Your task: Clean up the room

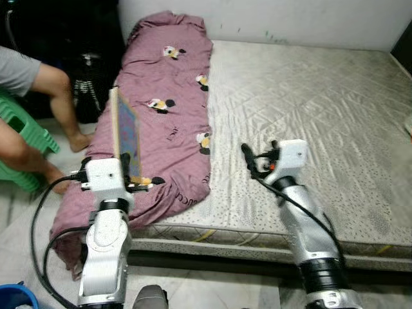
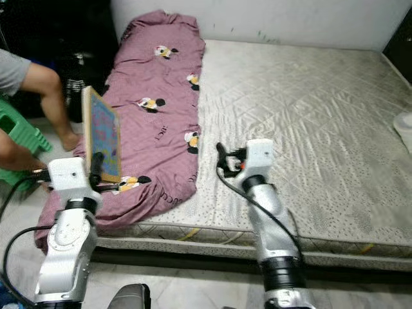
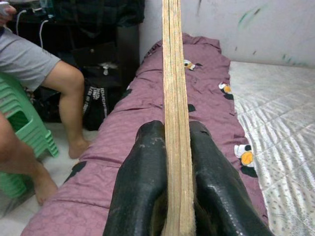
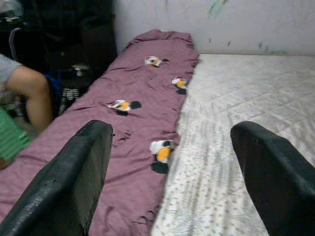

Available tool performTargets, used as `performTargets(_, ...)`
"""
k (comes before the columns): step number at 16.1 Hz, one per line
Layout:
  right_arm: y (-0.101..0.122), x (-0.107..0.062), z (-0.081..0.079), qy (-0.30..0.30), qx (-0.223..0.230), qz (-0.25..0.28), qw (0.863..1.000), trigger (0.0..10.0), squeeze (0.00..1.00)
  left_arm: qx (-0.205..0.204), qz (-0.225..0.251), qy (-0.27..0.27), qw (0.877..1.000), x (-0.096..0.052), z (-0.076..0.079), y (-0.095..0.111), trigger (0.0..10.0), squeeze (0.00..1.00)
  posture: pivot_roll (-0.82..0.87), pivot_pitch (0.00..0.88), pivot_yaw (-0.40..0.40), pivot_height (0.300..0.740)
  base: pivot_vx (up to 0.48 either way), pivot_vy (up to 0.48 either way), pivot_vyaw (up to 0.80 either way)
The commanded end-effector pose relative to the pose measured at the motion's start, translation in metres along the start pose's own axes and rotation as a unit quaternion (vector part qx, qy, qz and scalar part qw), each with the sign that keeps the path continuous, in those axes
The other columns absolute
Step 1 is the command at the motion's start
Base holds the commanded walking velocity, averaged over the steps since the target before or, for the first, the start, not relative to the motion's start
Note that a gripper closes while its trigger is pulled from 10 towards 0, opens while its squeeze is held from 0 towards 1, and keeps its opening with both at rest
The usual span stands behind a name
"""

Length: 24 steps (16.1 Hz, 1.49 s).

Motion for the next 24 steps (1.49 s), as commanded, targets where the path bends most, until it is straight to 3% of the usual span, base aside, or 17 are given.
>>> performTargets(1, 0.001, -0.001, 0.008, -0.011, 0.0, -0.001, 1.0, 10.0, 0.0, -0.006, 0.031, 0.0, 0.999, 0.001, 0.001, 0.017, 10.0, 0.0, 0.01, 0.05, -0.038, 0.74, 0.0, -0.337, 0.0)
performTargets(7, 0.001, 0.001, 0.008, -0.011, -0.001, -0.001, 1.0, 10.0, 0.0, -0.008, 0.035, -0.001, 0.999, 0.002, 0.001, 0.019, 10.0, 0.0, 0.01, 0.043, -0.039, 0.74, 0.0, -0.369, 0.0)
performTargets(16, -0.001, 0.002, 0.008, -0.01, -0.001, -0.005, 1.0, 10.0, 0.0, -0.019, 0.041, 0.001, 0.999, 0.002, 0.002, 0.019, 10.0, 0.0, 0.01, 0.041, -0.041, 0.74, 0.0, 0.0, 0.0)
performTargets(18, 0.0, 0.0, 0.01, -0.012, -0.002, -0.003, 1.0, 10.0, 0.0, -0.018, 0.035, 0.006, 0.999, -0.005, -0.006, 0.013, 10.0, 0.0, 0.0, 0.039, -0.03, 0.74, 0.0, 0.0, 0.0)
performTargets(21, 0.01, -0.013, 0.033, -0.059, -0.025, 0.019, 0.998, 10.0, 0.0, -0.002, 0.007, 0.035, 0.999, -0.024, -0.031, -0.005, 10.0, 0.0, -0.01, 0.039, -0.018, 0.74, 0.0, 0.0, 0.0)
performTargets(24, 0.007, -0.019, 0.042, -0.069, -0.031, 0.011, 0.997, 10.0, 0.0, -0.005, 0.006, 0.034, 0.999, -0.024, -0.033, -0.005, 10.0, 0.0, -0.01, 0.053, -0.027, 0.74, 0.0, 0.0, 0.0)
Point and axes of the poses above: a point about 5 cm out from each wrist's last joint towards the gripper, its own x axis pointing out of the wrist towards the gripper, its own y axis along the axis of the wrist's last joint, z = x × y, the point moved 6 cm from there along x, pointing out of the wrist towards the gripper, and after that the axes turned 11 degrees about x, right-handed, at the moved point
